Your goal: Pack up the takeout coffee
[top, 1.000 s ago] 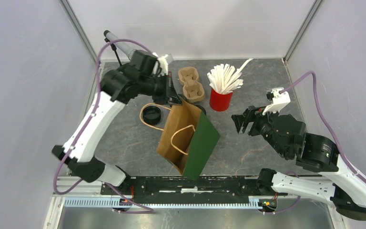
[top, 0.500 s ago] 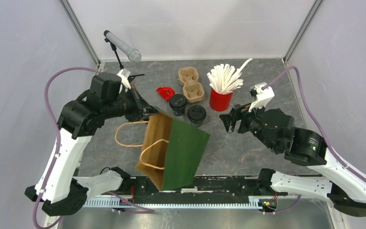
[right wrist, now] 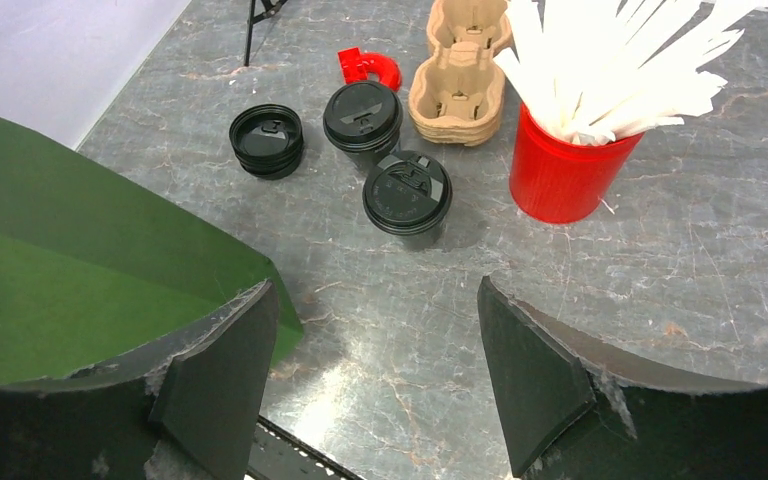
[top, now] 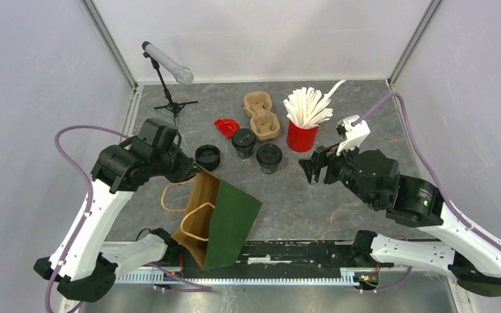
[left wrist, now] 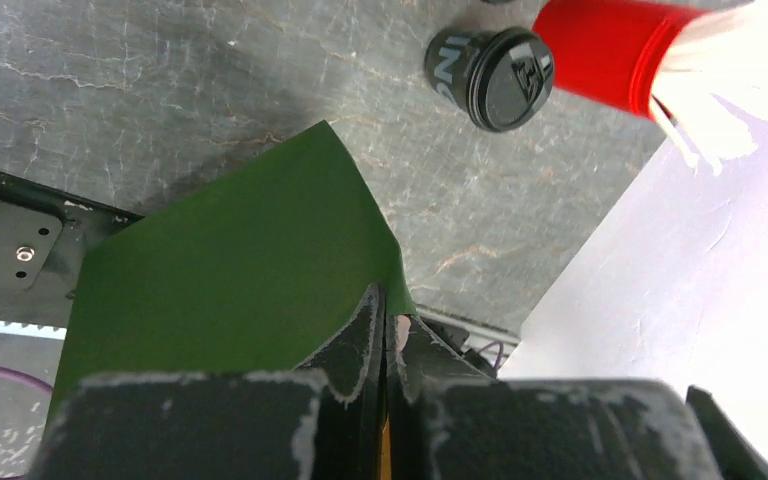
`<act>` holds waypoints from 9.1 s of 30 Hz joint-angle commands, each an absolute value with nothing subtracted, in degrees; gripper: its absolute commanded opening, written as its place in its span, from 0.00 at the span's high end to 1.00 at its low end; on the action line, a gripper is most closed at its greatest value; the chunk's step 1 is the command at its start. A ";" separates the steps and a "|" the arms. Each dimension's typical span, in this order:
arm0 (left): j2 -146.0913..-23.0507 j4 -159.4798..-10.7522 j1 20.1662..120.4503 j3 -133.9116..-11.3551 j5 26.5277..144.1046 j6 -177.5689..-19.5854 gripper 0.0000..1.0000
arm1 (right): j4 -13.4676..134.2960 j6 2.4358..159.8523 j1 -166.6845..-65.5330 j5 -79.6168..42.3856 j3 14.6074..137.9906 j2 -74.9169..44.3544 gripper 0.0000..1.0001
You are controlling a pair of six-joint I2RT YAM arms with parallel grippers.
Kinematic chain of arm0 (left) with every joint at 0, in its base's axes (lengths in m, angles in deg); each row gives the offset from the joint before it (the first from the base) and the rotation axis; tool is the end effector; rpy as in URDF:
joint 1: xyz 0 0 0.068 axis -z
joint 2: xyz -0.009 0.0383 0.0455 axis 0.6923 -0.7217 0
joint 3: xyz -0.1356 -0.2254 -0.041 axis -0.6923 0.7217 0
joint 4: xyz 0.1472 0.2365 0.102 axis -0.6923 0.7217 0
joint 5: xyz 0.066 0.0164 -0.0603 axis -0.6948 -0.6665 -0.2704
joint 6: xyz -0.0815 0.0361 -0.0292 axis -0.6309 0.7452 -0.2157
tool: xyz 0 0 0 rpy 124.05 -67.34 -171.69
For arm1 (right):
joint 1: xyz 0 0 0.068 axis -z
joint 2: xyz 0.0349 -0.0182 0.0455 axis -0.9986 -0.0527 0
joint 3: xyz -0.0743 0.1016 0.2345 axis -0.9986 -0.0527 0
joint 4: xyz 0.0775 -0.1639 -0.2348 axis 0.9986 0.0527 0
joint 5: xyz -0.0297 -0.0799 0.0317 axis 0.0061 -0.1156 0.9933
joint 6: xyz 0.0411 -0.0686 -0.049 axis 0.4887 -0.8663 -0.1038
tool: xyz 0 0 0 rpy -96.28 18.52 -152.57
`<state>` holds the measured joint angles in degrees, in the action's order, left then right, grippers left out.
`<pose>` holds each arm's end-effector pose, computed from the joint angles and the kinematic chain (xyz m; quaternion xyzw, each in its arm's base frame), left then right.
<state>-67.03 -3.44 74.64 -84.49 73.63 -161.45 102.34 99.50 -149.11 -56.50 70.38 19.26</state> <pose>0.1782 -0.1005 0.3823 -0.3613 0.8776 -0.2322 0.2129 0.1396 0.1726 0.4177 -0.1065 0.7948 0.2313 0.5509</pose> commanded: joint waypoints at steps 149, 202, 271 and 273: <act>-77.58 3.10 55.50 -90.72 95.04 -108.55 0.87 | 105.96 76.36 -126.09 -22.00 102.92 -42.25 0.08; -77.58 -29.71 79.67 -83.16 91.88 -135.37 0.55 | 125.77 101.22 -120.55 -27.41 79.77 2.16 0.88; -132.60 -19.67 76.06 -119.70 70.58 -91.92 0.10 | 127.29 98.67 -120.38 -27.88 79.90 1.64 1.00; -132.65 -19.90 76.10 -119.25 70.63 -91.84 0.11 | 127.31 98.47 -120.38 -27.84 80.16 1.39 1.00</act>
